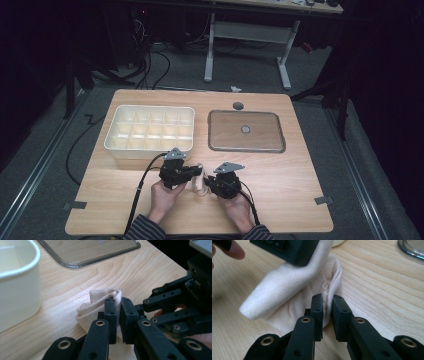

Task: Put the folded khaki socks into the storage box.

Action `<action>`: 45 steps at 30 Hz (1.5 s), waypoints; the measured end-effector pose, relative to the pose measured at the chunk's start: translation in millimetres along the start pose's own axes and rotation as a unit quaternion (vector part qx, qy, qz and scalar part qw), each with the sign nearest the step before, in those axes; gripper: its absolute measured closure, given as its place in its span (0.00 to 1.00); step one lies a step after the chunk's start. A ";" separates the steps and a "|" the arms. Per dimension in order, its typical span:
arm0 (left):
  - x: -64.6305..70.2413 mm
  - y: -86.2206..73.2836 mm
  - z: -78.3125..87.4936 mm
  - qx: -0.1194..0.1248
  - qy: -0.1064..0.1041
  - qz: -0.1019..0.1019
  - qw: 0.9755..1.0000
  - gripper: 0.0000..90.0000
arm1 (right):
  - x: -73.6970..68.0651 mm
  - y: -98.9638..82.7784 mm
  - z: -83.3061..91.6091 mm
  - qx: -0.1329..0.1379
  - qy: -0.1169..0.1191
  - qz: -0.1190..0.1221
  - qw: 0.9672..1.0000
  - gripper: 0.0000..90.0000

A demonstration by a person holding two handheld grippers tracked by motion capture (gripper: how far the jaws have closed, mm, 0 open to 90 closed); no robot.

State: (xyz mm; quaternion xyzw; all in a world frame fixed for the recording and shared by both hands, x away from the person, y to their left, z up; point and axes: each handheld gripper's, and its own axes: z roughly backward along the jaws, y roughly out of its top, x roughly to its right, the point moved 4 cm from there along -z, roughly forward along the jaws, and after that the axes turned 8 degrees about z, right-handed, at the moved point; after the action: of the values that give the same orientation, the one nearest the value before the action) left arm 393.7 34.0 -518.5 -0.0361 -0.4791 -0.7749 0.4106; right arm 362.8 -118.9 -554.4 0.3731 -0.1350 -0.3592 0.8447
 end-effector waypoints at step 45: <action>-8.4 -6.5 -23.6 -0.024 0.025 -0.015 0.999 0.93 | -22.4 -1.7 16.0 -0.002 0.000 0.091 0.996 0.95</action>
State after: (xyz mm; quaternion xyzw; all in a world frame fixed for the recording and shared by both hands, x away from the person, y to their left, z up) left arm 402.9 22.2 -539.6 -0.0192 -0.4503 -0.7928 0.4102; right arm 338.3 -112.5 -543.8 0.3575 -0.1674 -0.2811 0.8747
